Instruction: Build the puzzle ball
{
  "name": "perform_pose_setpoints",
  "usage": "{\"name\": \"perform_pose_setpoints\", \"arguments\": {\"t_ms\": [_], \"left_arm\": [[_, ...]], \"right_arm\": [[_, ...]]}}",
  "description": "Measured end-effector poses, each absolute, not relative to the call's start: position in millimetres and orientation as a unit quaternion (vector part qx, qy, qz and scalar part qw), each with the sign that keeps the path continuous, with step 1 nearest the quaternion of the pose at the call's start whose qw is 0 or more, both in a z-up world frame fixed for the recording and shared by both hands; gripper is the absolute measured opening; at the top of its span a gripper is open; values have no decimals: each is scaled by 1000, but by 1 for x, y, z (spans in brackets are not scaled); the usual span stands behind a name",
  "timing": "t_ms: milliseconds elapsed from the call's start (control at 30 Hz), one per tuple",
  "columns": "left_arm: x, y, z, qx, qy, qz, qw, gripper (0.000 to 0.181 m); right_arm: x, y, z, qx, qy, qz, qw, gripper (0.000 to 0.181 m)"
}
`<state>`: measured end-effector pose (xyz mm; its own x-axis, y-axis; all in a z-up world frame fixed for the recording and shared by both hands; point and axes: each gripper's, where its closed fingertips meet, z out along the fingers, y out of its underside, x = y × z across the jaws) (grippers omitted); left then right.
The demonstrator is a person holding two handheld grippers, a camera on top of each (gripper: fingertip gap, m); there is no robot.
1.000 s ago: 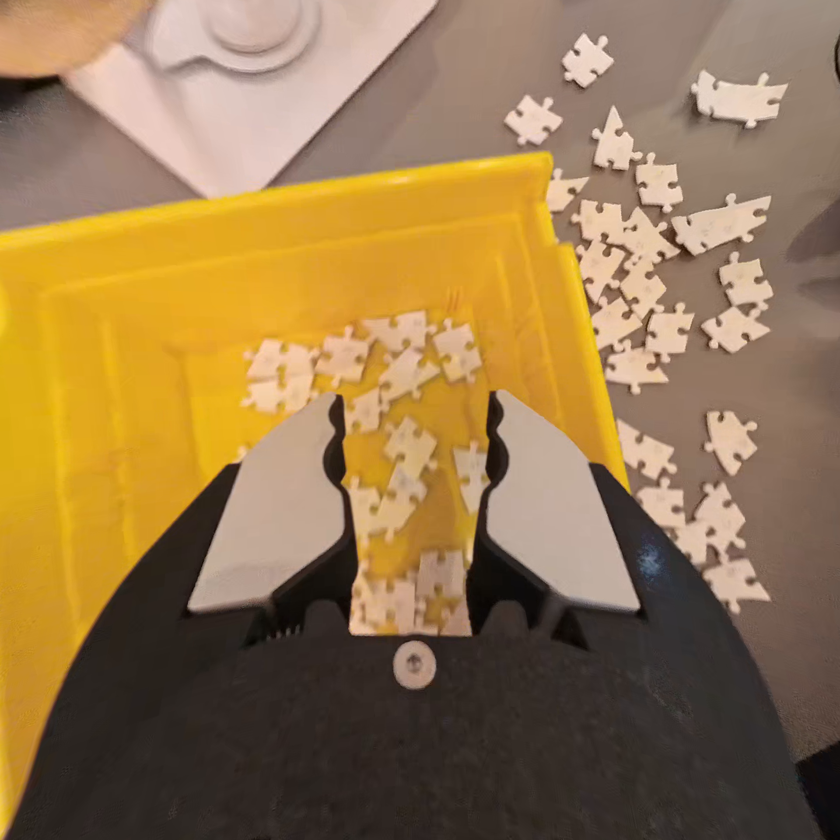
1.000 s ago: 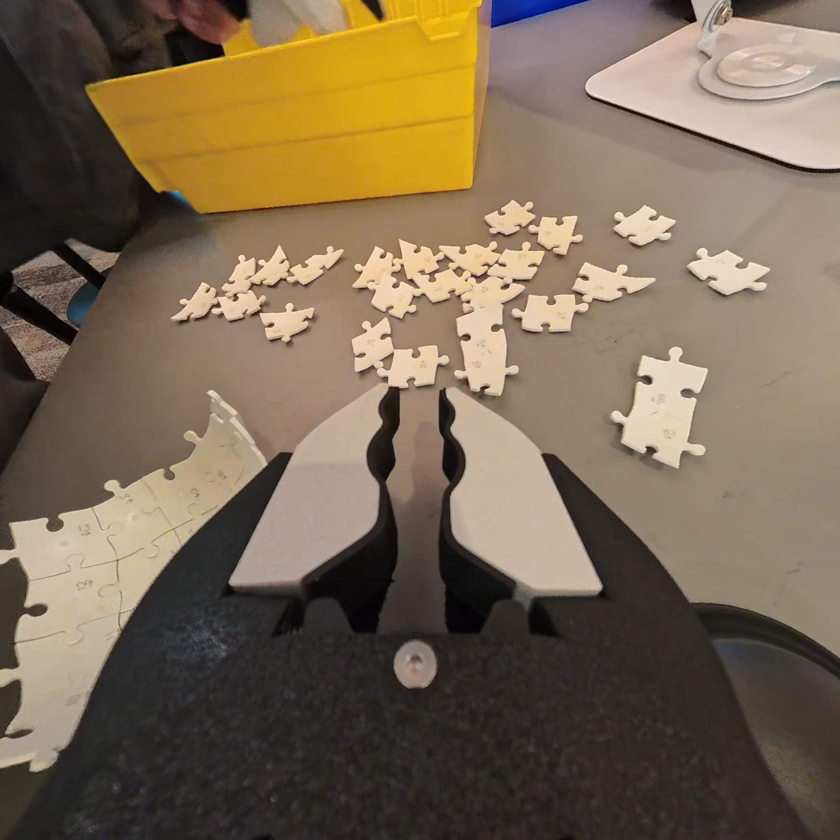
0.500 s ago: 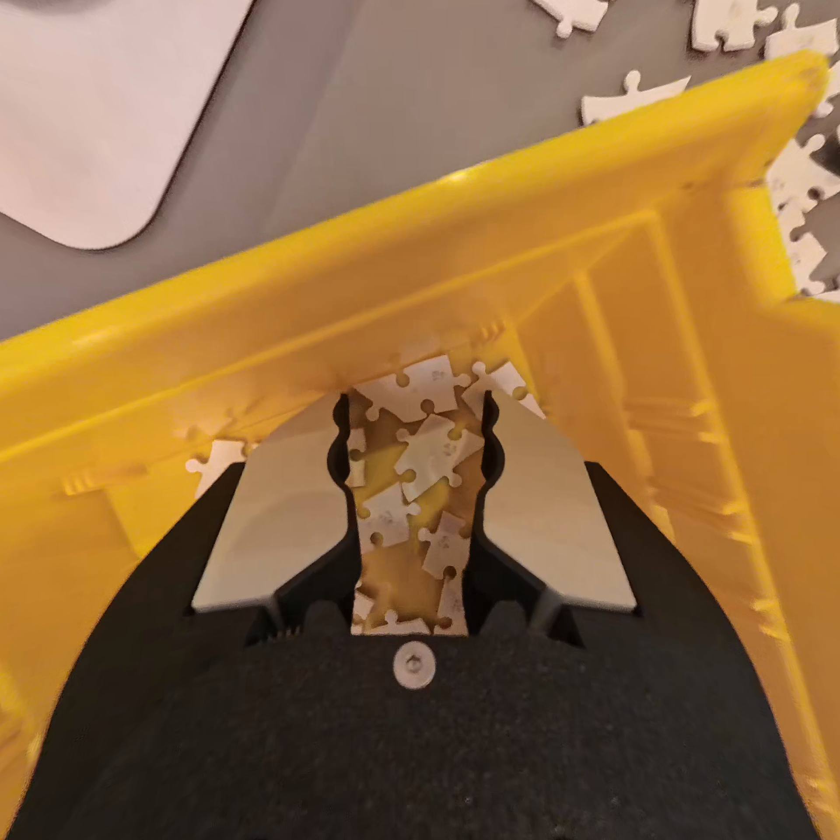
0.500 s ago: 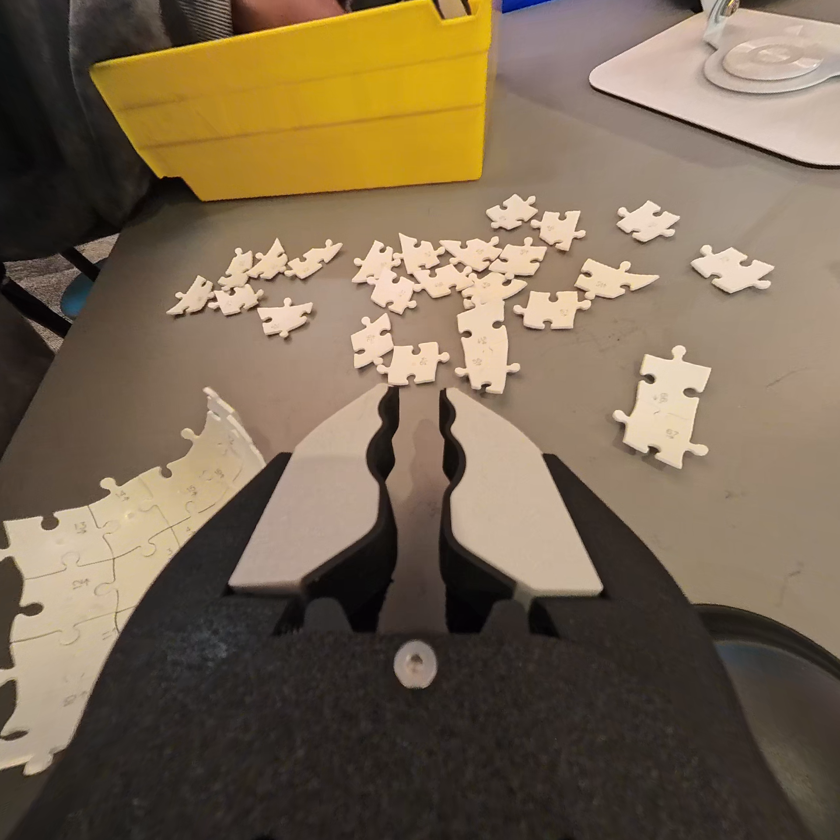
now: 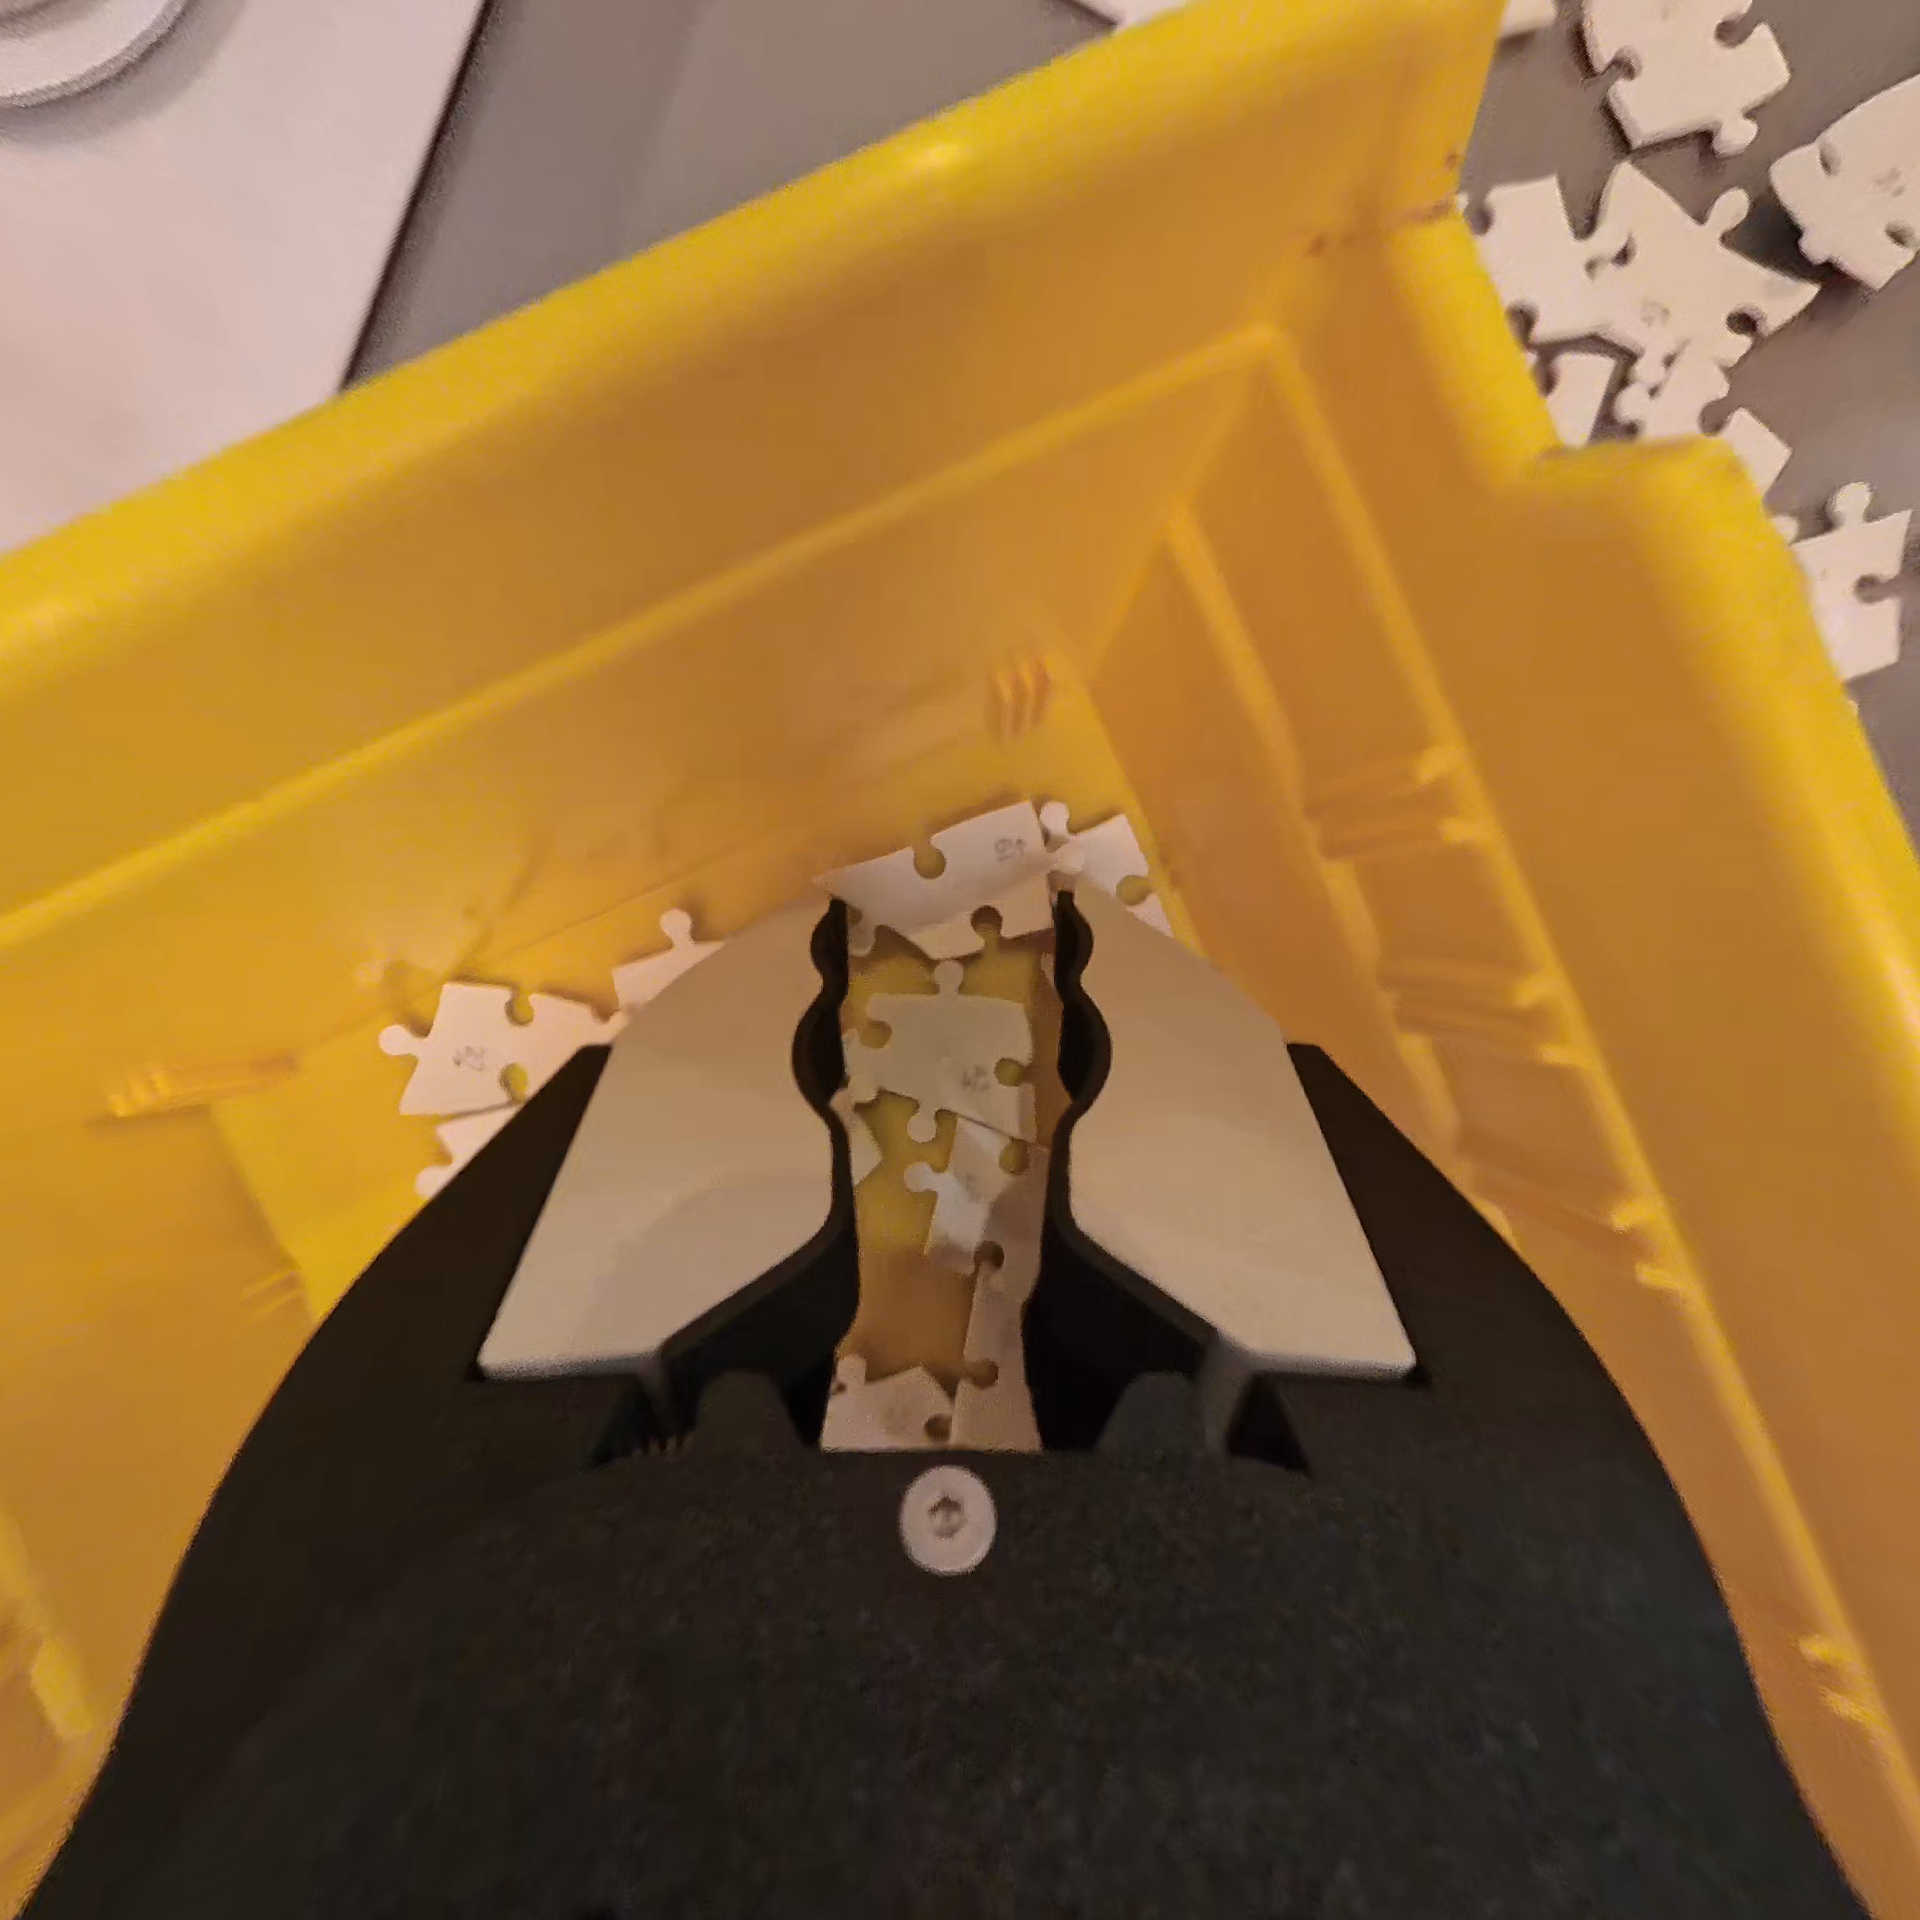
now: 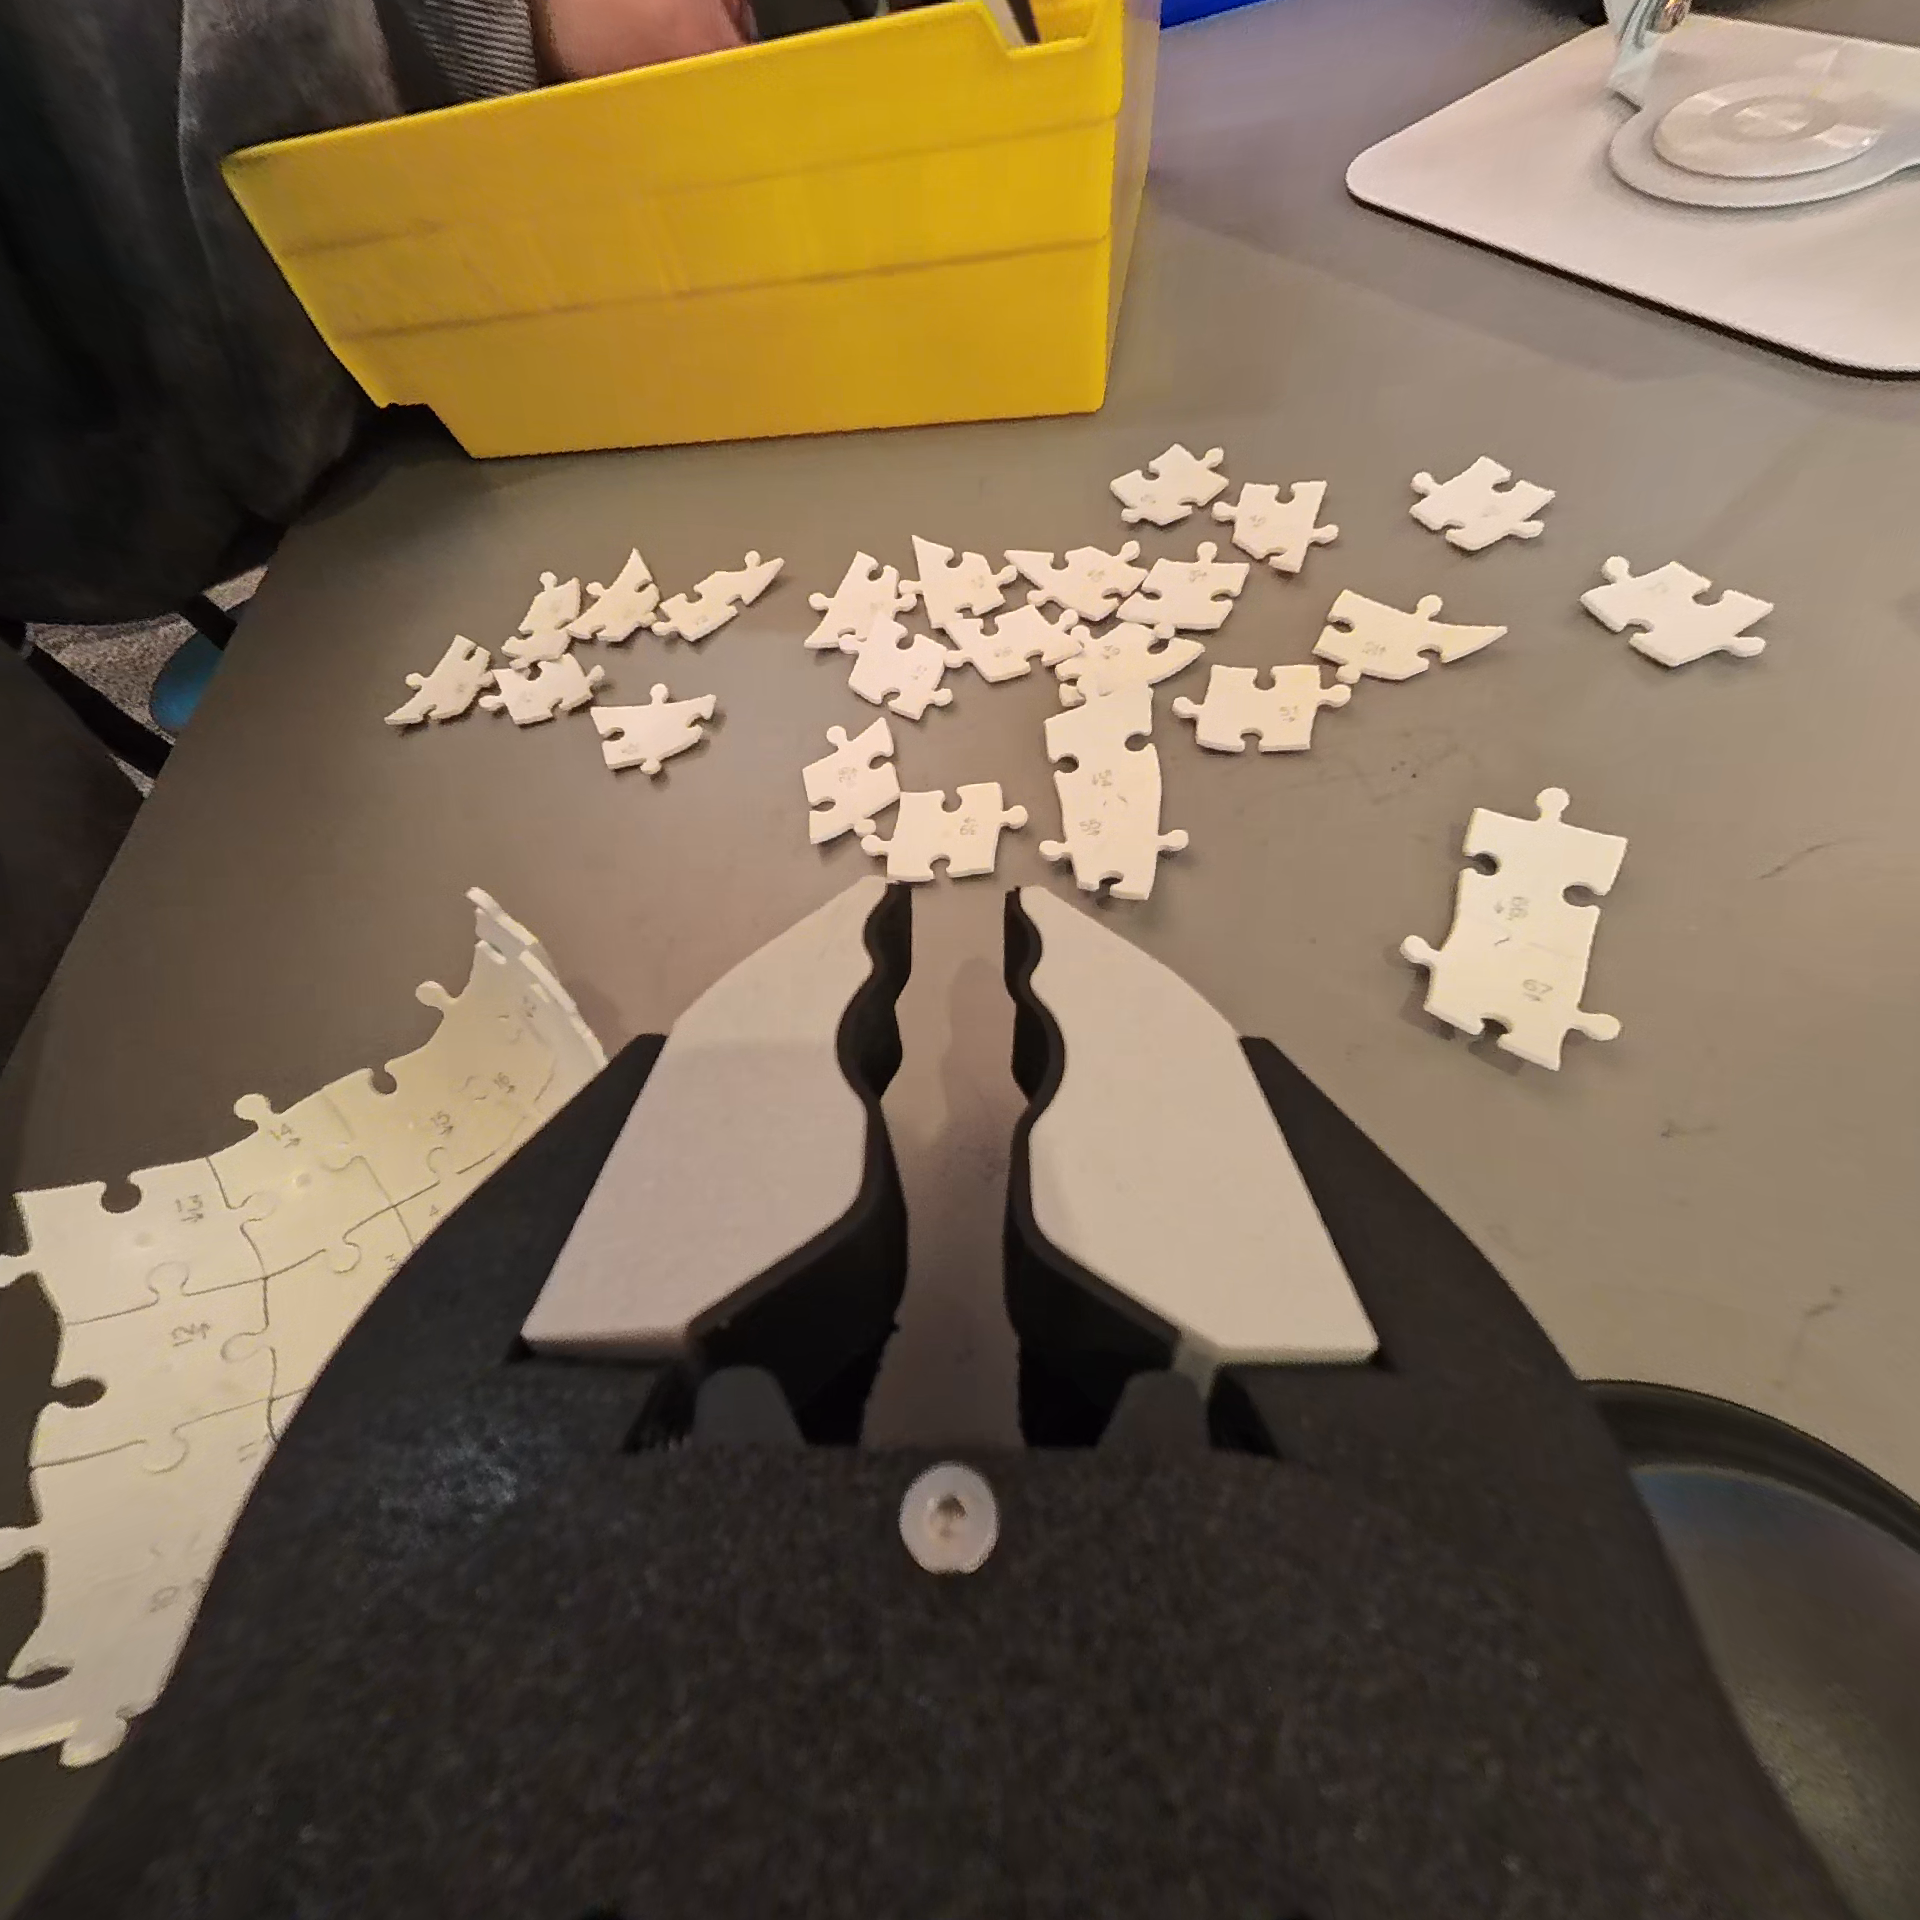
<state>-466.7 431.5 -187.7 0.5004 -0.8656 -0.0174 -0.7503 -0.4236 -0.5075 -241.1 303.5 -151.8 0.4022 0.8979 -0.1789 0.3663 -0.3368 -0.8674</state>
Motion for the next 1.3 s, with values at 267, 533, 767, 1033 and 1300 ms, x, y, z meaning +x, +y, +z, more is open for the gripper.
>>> {"name": "perform_pose_setpoints", "arguments": {"t_ms": [267, 533, 767, 1033, 1300], "left_arm": [[-494, 417, -114, -806, 483, -90, 330, 37], [-446, 324, 2, -674, 573, -45, 464, 38], [-336, 221, -11, -560, 694, -48, 450, 37], [-241, 144, -73, -492, 767, -78, 404, 37], [-210, 103, -89, -472, 780, -86, 401, 38]], "right_arm": [[-241, 304, -154, -745, -427, 339, 384, 17], [-256, 292, -96, -725, -382, 421, 388, 19], [-278, 207, -31, -719, -387, 509, 273, 22], [-238, 142, -70, -743, -322, 543, 223, 22], [-226, 104, -88, -743, -302, 562, 202, 4]]}}
